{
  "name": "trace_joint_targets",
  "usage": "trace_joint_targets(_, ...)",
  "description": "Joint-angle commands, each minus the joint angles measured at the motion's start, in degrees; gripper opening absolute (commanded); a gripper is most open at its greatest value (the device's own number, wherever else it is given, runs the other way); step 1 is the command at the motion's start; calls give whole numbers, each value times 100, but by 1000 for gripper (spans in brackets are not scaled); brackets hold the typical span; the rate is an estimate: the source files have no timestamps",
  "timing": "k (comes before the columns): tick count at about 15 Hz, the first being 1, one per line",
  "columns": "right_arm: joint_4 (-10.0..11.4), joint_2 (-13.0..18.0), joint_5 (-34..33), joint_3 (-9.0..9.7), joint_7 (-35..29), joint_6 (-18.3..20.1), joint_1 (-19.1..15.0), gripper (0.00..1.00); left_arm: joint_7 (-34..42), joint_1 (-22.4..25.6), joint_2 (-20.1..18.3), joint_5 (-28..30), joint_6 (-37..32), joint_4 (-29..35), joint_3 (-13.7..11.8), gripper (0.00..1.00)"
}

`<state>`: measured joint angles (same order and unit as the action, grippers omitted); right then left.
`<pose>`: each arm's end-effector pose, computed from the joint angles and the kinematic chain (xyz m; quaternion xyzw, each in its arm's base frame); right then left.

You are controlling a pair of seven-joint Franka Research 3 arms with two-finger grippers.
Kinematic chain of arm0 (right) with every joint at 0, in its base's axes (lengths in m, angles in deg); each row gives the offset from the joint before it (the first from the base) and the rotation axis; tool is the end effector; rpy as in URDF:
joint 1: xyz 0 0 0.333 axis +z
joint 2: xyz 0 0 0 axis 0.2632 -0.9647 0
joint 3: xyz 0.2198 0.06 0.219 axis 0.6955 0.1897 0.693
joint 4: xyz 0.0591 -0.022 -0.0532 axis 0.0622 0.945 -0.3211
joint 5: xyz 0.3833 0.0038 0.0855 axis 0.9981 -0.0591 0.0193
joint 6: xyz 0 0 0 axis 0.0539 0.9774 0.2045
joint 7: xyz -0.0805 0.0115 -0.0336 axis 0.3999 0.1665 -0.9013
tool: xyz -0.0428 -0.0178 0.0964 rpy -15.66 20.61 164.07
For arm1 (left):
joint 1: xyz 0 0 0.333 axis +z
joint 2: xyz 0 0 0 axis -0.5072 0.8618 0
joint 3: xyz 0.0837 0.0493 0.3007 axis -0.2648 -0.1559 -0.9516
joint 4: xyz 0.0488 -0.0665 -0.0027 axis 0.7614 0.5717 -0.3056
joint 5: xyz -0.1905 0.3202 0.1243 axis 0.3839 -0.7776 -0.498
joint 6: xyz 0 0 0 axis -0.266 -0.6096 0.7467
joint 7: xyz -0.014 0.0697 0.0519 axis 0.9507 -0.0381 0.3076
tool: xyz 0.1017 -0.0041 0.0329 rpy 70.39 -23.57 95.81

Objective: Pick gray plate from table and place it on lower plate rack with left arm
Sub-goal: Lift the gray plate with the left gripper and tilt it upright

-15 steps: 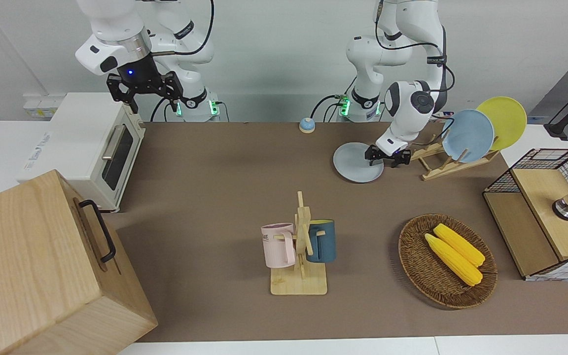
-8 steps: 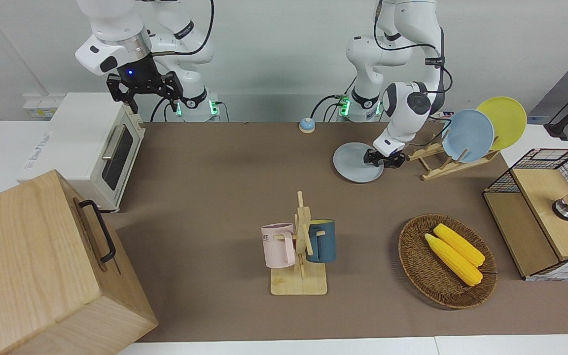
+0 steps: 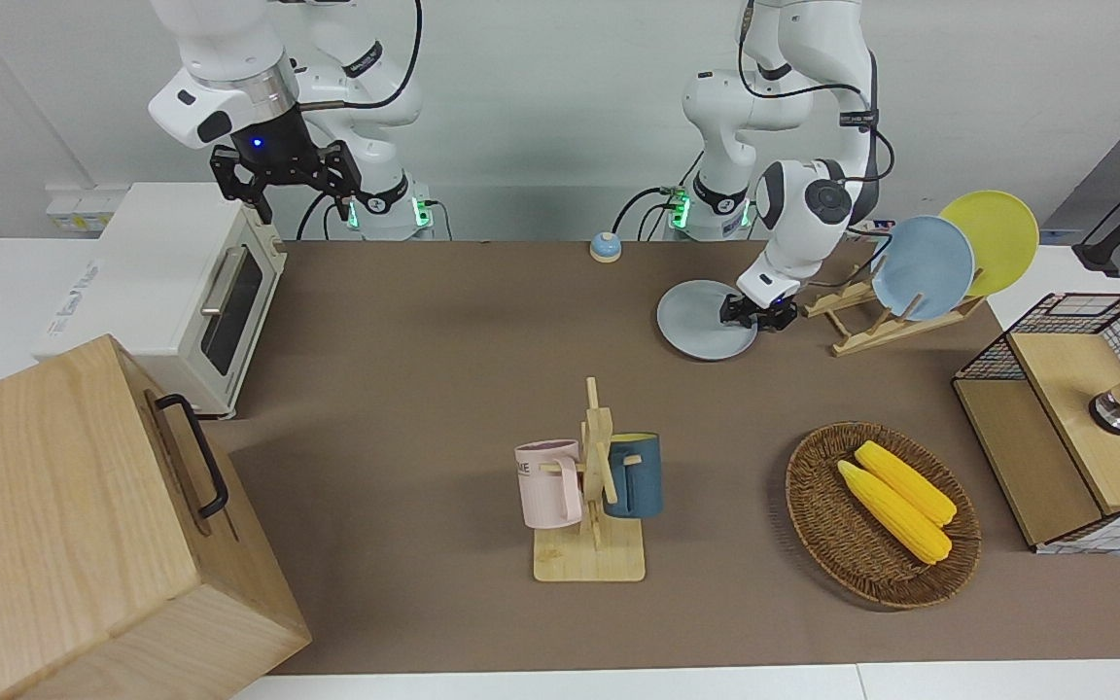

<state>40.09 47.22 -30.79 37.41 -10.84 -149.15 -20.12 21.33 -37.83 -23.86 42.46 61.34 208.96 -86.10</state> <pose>0.5292 0.0572 0.6542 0.9991 0.0238 -0.0336 0.0068 0.4244 -0.0389 0.2866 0.9947 -0.0891 -0.0449 0.0237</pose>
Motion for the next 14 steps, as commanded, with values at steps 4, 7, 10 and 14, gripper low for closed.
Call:
trace_joint_targets(4,-35,14,43,38,-1,83,-41,987,-41,-38,-546,22,-1378,-693,-113,0)
trace_joint_targets(7,-35,14,43,38,8,83,-41,990,-41,-12,-669,-5,-1607,-772,-157,0)
trace_joint_targets(10,-35,14,43,38,-1,83,-41,987,-41,58,-775,-14,-1783,-878,-166,0)
trace_joint_targets(14,-35,14,43,29,8,83,-41,990,11,252,-933,-22,-2388,-1360,-166,0)
